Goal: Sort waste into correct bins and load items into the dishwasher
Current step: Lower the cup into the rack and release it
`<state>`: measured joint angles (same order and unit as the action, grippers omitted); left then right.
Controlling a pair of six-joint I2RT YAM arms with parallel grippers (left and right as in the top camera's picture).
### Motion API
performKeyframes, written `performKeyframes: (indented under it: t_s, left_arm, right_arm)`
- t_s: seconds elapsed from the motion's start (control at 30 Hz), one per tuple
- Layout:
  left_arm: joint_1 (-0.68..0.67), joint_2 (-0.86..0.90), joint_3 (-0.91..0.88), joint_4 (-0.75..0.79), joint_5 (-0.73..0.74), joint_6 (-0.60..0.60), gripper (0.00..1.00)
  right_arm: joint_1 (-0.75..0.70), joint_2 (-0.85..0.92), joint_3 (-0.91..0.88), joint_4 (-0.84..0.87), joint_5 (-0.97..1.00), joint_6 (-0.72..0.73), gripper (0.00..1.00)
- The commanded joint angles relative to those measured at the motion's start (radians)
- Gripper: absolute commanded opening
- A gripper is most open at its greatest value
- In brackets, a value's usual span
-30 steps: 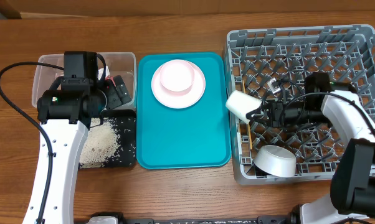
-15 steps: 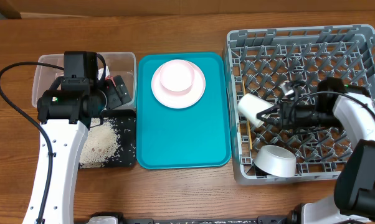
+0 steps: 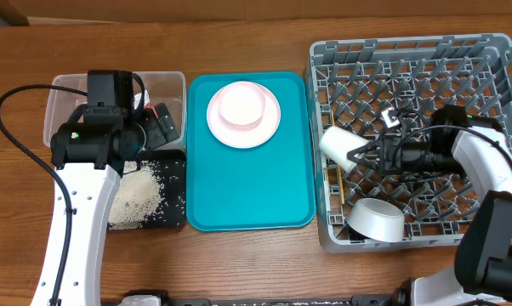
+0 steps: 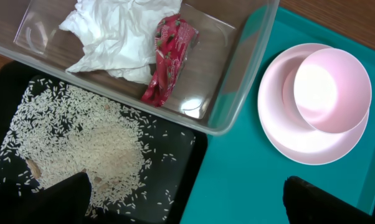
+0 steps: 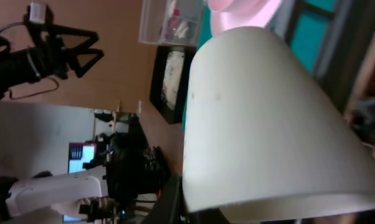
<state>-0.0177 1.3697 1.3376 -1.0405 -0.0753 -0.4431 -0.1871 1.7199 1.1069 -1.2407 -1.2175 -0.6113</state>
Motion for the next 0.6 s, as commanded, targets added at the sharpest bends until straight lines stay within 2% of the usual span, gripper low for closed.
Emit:
performKeyframes:
  t_s: [0.0, 0.17, 0.37, 0.43, 0.57]
  left_arm:
    - [0.004, -0.001, 0.014, 0.001, -0.003, 0.001, 1.0]
    - [0.004, -0.001, 0.014, 0.001, -0.003, 0.001, 1.0]
    - [0.004, -0.001, 0.014, 0.001, -0.003, 0.001, 1.0]
    - [0.004, -0.001, 0.014, 0.001, -0.003, 0.001, 1.0]
    - [0.004, -0.001, 0.014, 0.001, -0.003, 0.001, 1.0]
  right_arm:
    - [0.068, 0.008, -0.014, 0.006, -0.079, -0.085, 0.04]
    - [0.132, 0.008, -0.014, 0.009, -0.062, -0.122, 0.04]
    - [0.124, 0.009, -0.014, 0.01, 0.088, -0.103, 0.04]
    - [0.121, 0.009, -0.014, 0.019, 0.151, -0.058, 0.04]
    - [0.12, 0.009, -0.014, 0.084, 0.386, 0.18, 0.04]
